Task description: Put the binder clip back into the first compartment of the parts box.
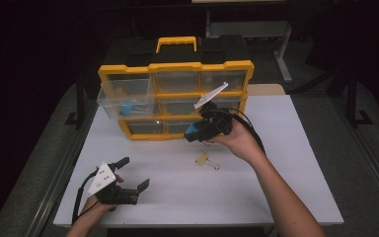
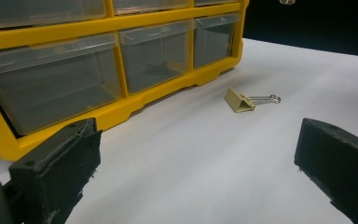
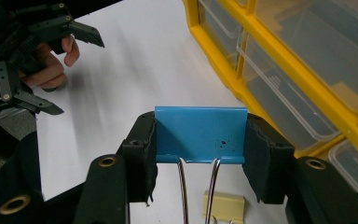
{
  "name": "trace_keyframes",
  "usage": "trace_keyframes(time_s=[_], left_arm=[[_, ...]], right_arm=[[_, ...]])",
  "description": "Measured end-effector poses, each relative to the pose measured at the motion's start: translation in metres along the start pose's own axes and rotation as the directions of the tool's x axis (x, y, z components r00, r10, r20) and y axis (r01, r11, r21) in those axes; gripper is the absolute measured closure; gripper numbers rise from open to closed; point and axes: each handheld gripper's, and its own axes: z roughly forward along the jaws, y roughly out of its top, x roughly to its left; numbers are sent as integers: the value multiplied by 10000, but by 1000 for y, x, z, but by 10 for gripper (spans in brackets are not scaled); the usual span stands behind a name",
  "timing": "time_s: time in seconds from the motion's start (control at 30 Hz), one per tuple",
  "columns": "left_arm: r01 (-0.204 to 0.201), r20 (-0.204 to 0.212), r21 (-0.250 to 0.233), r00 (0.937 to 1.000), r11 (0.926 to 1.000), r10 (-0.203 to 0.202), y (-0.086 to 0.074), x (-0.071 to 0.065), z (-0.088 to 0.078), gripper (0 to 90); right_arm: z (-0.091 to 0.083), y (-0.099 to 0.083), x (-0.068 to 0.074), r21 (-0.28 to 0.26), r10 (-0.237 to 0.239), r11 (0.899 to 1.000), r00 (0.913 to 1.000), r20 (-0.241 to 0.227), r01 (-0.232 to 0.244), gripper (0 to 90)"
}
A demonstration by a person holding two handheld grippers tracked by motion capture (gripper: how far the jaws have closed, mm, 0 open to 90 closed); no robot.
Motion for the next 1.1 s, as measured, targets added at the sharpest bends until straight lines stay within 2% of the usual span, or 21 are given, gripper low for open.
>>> trace_keyframes(time_s=[0.23,0.83,1.1], left_arm=[[-11,5,21,10000,10000,11,0,0,0,0],[-95,-12,8,10000,10000,95,0,0,0,0],[0,-16,-49,10000,10000,0,0,0,0,0]], right_arm=[[-4,11,2,-168,10,9999,9999,-166,-13,490],[-16,39,8,-430,-300,9987,9993,-232,290,490],[-22,53,12,-589,-391,9976,9989,-265,375,490]])
